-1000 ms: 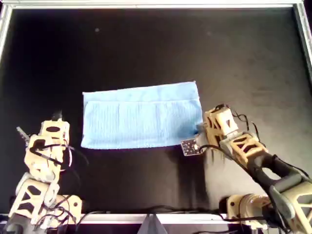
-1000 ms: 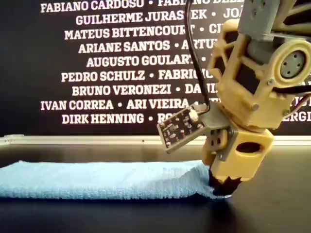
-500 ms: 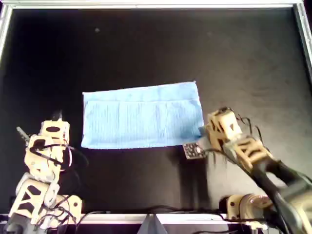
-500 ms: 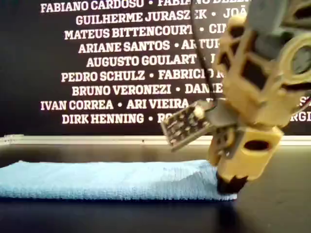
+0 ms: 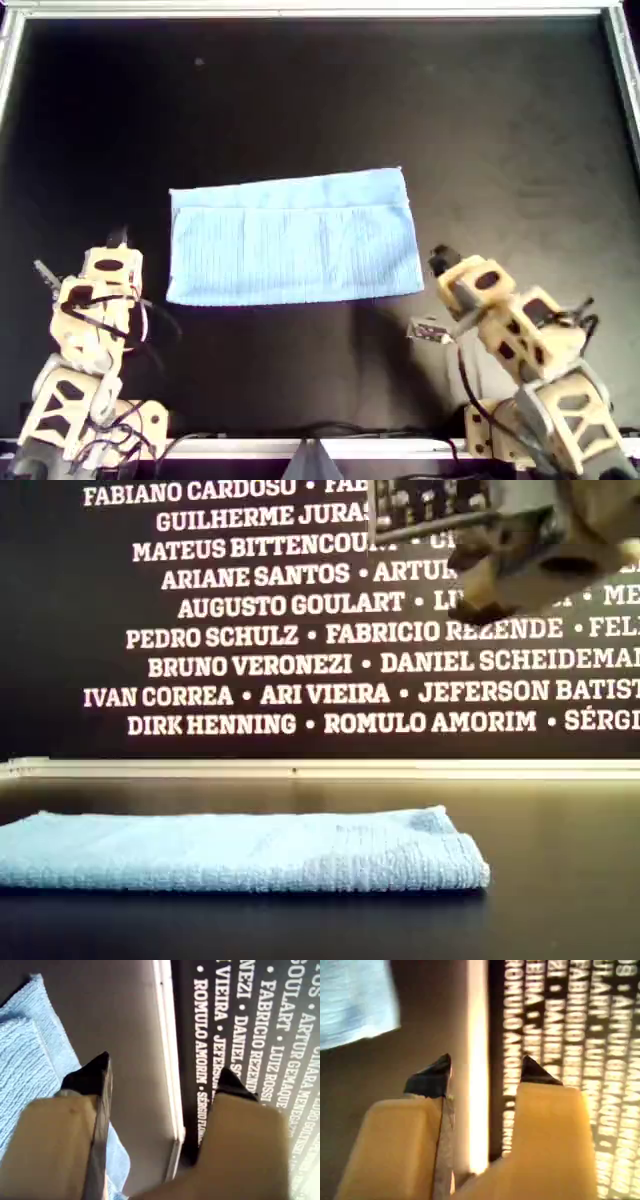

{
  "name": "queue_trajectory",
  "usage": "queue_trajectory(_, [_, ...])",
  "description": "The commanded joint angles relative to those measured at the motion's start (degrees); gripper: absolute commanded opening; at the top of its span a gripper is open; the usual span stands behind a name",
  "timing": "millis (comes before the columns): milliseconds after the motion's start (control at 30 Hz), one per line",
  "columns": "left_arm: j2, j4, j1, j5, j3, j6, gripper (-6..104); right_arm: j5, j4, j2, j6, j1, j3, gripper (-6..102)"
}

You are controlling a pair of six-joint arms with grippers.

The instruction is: Fold a cloth

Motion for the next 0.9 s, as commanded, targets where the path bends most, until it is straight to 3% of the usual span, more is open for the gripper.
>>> queue_trajectory(0, [1.3, -0.3, 0.4, 0.3, -2.9, 0.4, 74, -0.6, -0.4, -6.5, -0.97, 0.4, 0.0, 55])
queue_trajectory(100, [1.3, -0.3, 0.4, 0.4, -2.9, 0.4, 74, -0.7, -0.4, -15.4, -1.76, 0.5, -3.7, 55])
queue_trajectory(300, [1.3, -0.3, 0.4, 0.4, -2.8, 0.4, 74, 0.6, -1.4, -29.7, -0.97, -0.5, -9.8, 55])
queue_trajectory(600, [1.3, -0.3, 1.1, -0.5, -2.7, 0.4, 73, -0.5, -1.4, -30.6, -1.76, 0.4, -13.8, 57])
queue_trajectory(867, [1.3, -0.3, 0.5, 0.4, -2.7, 0.4, 73, -0.4, -0.4, -44.3, -1.85, 0.4, -16.3, 88])
